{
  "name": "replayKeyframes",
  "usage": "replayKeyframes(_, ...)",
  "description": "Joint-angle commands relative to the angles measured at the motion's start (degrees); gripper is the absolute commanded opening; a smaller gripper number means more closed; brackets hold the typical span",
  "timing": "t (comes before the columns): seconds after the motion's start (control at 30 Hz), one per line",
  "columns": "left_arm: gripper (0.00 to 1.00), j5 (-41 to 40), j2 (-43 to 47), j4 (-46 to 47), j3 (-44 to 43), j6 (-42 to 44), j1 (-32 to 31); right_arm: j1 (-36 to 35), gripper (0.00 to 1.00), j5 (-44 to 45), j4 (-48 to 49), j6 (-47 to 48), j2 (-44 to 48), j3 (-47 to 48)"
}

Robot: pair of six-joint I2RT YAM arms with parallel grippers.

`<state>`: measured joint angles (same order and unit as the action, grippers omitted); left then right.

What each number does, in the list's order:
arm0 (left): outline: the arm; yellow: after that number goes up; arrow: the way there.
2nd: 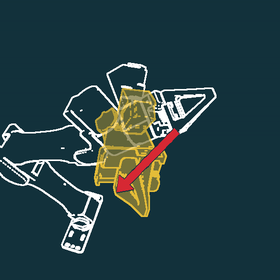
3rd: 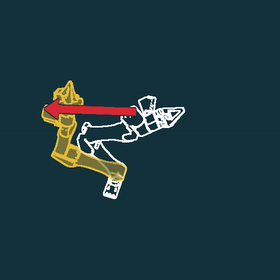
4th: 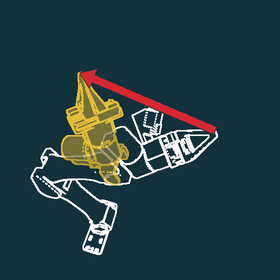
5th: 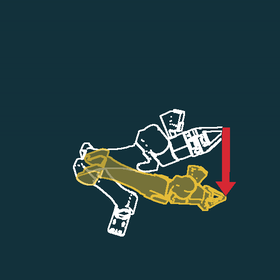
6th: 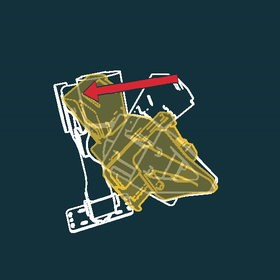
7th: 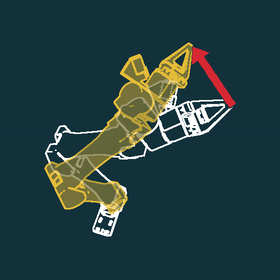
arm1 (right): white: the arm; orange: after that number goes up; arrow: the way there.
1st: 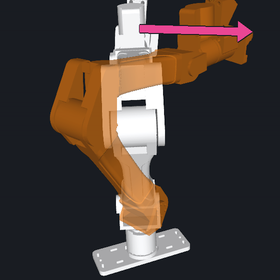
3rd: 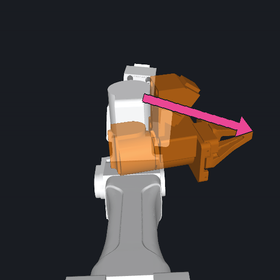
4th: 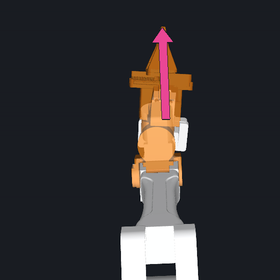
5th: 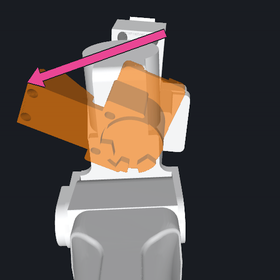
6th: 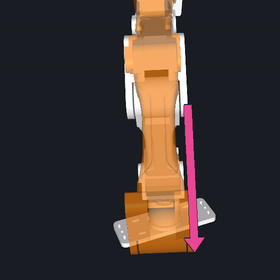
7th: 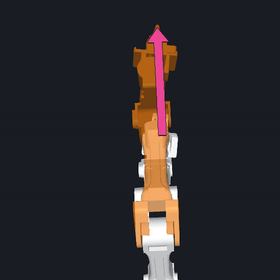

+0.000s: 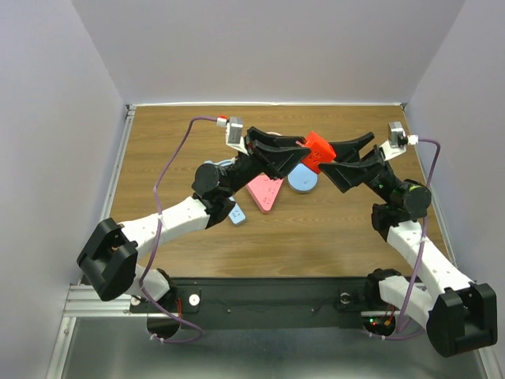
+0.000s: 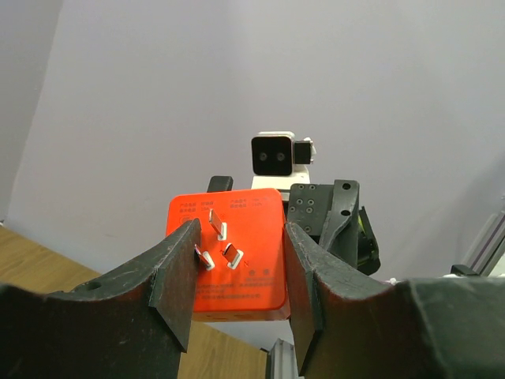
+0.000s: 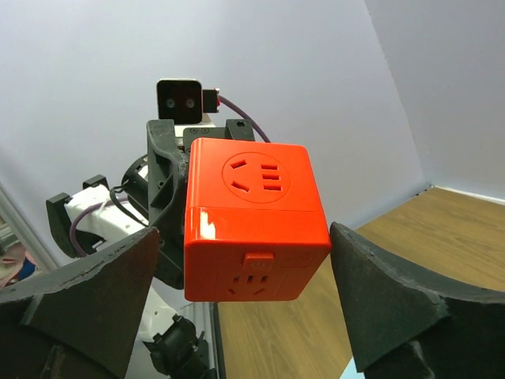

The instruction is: Insert the plug

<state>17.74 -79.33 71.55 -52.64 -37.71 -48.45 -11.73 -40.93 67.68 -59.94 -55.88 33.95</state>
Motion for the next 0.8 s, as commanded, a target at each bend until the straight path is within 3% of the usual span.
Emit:
replayKeyframes(0.0, 0.0, -1.2, 1.3, 9.9, -2.3, 0.3, -0.5, -0.7, 0.9, 0.3, 3.7, 1.4, 0.2, 2.6)
replayKeyframes(0.1, 0.0, -1.0, 1.2, 9.8, -2.6, 0.2, -0.5, -0.7, 0.77, -0.3, 3.7, 1.1, -0.3, 2.7)
replayKeyframes(0.17, 0.0, -0.6, 0.8, 9.8, -2.9, 0.0, -0.5, -0.7, 0.61, -0.5, 3.7, 1.1, -0.7, 2.7)
replayKeyframes(0.3, 0.0, 0.3, 0.1, 8.0, -3.2, -1.0, -0.6, -0.7, 0.38, -0.5, 3.6, 1.8, -0.9, 2.8)
replayKeyframes(0.33, 0.0, 0.3, 0.0, 7.2, -3.0, -1.2, -0.5, -0.7, 0.28, -0.5, 3.6, 1.9, -0.9, 2.8)
replayKeyframes(0.37, 0.0, 0.4, 0.0, 6.9, -2.8, -1.5, -0.5, -0.7, 0.09, 0.2, 3.6, 2.0, -1.2, 2.6)
replayKeyframes(0.4, 0.0, 0.4, -0.1, 6.7, -2.6, -1.7, -0.6, -0.7, 0.01, 0.7, 3.6, 2.1, -1.4, 2.4)
replayKeyframes(0.43, 0.0, 0.5, -0.1, 6.3, -1.8, -2.1, -0.6, -0.7, 0.0, 1.2, 3.6, 2.3, -1.6, 2.3)
replayKeyframes(0.5, 0.1, 0.0, 0.6, 5.5, -0.8, -2.0, -0.6, -0.7, 0.01, 2.2, 3.5, 2.9, -1.7, 1.6)
replayKeyframes(0.6, 0.5, -3.1, 2.9, -0.8, 0.8, 0.7, -0.5, -0.7, 0.0, 3.3, 2.1, 5.7, -1.3, 0.8)
replayKeyframes(0.73, 0.75, -9.4, 7.9, -8.6, 3.4, 5.2, -0.1, -0.6, 0.0, 4.9, -3.4, 9.3, -0.3, -0.4)
replayKeyframes(0.77, 0.78, -10.4, 8.9, -9.8, 3.9, 5.6, 0.2, -0.6, 0.0, 5.2, -4.3, 9.9, -0.1, -0.7)
